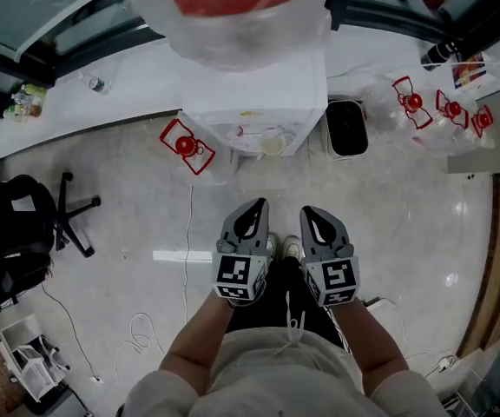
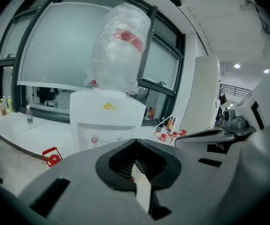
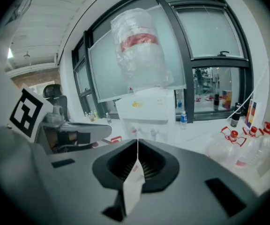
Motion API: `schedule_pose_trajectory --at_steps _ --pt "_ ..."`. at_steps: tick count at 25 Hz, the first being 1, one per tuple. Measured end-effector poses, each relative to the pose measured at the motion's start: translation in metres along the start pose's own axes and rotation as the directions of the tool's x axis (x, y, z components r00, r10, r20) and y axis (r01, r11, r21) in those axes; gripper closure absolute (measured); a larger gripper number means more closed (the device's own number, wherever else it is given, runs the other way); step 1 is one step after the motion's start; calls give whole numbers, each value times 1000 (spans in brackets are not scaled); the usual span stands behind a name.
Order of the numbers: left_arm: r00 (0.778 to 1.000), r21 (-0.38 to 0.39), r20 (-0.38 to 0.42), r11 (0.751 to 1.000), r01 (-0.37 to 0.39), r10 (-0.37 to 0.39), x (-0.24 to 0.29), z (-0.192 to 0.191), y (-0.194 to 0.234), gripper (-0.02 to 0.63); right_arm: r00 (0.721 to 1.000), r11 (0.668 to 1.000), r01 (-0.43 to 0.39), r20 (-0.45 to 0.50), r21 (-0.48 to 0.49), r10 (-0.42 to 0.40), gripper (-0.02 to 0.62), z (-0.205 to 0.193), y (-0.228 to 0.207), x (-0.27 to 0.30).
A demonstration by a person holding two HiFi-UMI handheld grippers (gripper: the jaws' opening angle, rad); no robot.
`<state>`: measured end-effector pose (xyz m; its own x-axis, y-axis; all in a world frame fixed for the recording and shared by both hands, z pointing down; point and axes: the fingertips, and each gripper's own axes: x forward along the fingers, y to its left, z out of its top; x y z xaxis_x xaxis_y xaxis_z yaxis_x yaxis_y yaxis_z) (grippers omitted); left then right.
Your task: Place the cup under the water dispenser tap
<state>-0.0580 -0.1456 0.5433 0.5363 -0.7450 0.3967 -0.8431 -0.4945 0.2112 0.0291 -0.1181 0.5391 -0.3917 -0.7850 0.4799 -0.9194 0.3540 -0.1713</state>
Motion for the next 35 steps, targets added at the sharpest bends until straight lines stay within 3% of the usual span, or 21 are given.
schedule_pose_trajectory --at_steps 4,7,14,22,29,35 --pt "998 15 68 1000 -10 9 -19 48 -9 588 998 999 54 22 -4 -54 566 44 -2 -15" --pt "993 59 118 998 -6 -1 -27 86 -16 588 993 998 69 100 -9 -67 566 94 -4 -22" --pt "955 176 295 983 -55 1 -58 184 -11 588 968 993 104 235 -53 -89 566 178 -1 -57" --pt "904 175 426 984 -32 -47 -89 283 -24 586 911 984 159 396 -84 -114 566 249 -7 -91" --pt "852 179 514 984 4 -97 -115 347 -34 586 851 977 160 520 -142 -64 566 316 3 -117" --pt "843 182 531 983 -11 -89 -124 373 -36 586 838 977 139 544 -162 -29 568 341 11 -123"
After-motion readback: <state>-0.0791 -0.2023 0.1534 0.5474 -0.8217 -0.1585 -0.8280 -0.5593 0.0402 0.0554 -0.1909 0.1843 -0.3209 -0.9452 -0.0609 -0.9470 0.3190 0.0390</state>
